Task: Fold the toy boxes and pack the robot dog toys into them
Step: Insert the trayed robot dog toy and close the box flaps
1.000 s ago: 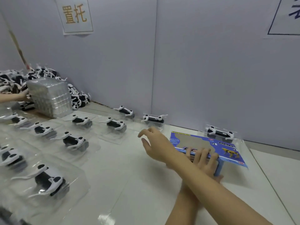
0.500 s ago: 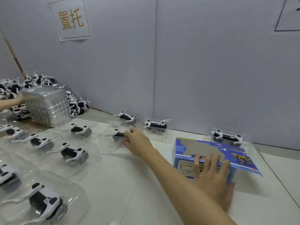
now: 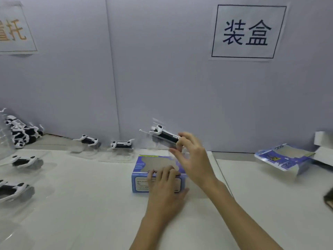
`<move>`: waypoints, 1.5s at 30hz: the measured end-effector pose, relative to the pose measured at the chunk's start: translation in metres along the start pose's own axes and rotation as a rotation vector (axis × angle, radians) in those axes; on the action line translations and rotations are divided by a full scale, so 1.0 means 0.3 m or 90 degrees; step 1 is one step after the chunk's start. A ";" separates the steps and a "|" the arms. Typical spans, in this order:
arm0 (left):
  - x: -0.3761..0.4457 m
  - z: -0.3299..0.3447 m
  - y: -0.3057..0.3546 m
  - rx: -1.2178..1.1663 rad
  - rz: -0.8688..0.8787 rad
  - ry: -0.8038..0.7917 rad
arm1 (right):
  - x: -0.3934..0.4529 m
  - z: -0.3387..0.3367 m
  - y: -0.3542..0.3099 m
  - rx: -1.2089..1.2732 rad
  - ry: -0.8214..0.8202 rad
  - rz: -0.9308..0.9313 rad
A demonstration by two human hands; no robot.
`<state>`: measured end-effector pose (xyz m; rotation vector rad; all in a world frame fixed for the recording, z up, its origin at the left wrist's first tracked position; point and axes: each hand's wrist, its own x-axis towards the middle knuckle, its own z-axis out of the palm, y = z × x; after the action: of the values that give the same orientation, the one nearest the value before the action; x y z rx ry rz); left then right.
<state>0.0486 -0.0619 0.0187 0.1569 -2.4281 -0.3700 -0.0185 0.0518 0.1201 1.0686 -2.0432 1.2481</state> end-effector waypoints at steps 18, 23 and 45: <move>0.025 -0.026 -0.035 -0.130 -0.090 0.171 | -0.271 -0.226 0.268 -0.028 0.026 0.338; 0.034 -0.042 -0.051 -0.172 -0.102 0.191 | -0.268 -0.276 0.290 -0.022 0.056 0.431; 0.038 -0.080 -0.034 -0.276 -0.128 0.196 | -0.259 -0.290 0.276 0.135 -0.184 0.467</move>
<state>0.0552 -0.0794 0.0401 0.2464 -1.9836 -0.8833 -0.0418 0.1796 0.0601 0.6069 -2.7072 1.7687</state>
